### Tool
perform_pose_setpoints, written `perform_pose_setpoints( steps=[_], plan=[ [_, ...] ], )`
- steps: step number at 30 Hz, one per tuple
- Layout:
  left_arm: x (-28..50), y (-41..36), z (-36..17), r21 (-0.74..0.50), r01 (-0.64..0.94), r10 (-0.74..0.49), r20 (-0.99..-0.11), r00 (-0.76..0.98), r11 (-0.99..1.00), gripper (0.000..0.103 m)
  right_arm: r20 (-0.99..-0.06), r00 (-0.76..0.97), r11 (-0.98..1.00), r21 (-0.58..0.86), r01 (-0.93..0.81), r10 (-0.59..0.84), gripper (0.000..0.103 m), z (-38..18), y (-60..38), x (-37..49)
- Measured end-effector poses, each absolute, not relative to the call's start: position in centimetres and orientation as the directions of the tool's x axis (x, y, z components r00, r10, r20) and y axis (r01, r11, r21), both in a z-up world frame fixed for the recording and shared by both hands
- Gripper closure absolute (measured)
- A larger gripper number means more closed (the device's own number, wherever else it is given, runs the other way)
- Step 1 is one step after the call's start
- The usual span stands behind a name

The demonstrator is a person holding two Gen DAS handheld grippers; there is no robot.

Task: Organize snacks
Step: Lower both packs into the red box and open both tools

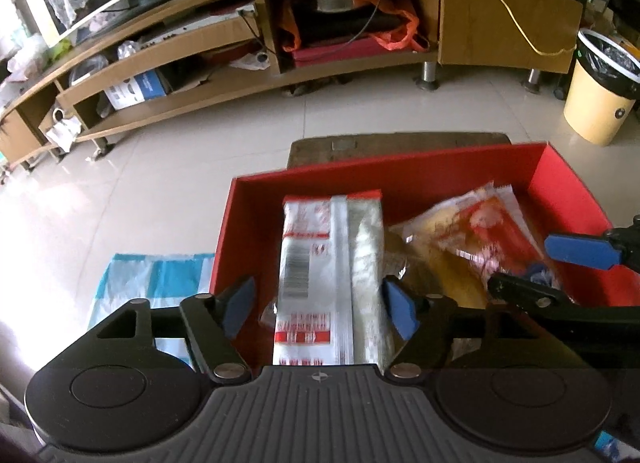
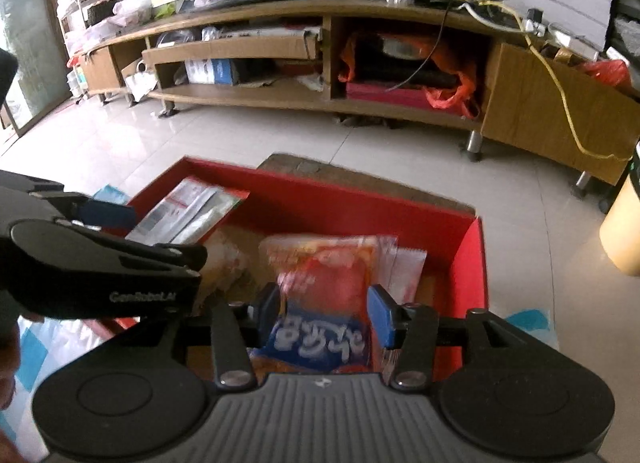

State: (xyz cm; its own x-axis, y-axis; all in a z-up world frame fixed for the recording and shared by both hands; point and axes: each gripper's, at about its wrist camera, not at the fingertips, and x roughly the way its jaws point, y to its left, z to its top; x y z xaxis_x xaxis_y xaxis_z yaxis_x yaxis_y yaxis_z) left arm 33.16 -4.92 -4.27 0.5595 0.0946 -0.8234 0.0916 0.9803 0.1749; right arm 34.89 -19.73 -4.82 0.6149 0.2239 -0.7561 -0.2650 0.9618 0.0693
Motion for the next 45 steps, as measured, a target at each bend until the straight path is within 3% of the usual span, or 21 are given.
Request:
perform_pose_setpoints(
  steps=[9, 21, 38, 45],
  plan=[
    [30.9, -4.0, -6.7, 0.16, 0.099, 0.085, -0.845, 0.528, 0.982, 0.028, -0.791, 0.57, 0.958, 0.073, -0.276, 0.225, 0.047, -6.4, -20.2, 33.2],
    [29.7, -3.2, -6.0, 0.117, 0.095, 0.056, -0.873, 0.484, 0.989, 0.029, -0.84, 0.473, 0.954, 0.157, -0.254, 0.265, 0.046, -6.1, -21.4, 32.4],
    [28.6, -3.3, -5.8, 0.107, 0.119, 0.041, -0.888, 0.458, 0.987, 0.028, -0.879, 0.397, 0.946, 0.155, -0.283, 0.263, 0.043, -5.5, -20.9, 29.1],
    [27.4, -3.1, -4.5, 0.089, 0.104, 0.03, -0.883, 0.468, 0.991, 0.022, -0.872, 0.404, 0.944, 0.17, -0.282, 0.277, 0.043, -4.2, -20.9, 28.2]
  ],
)
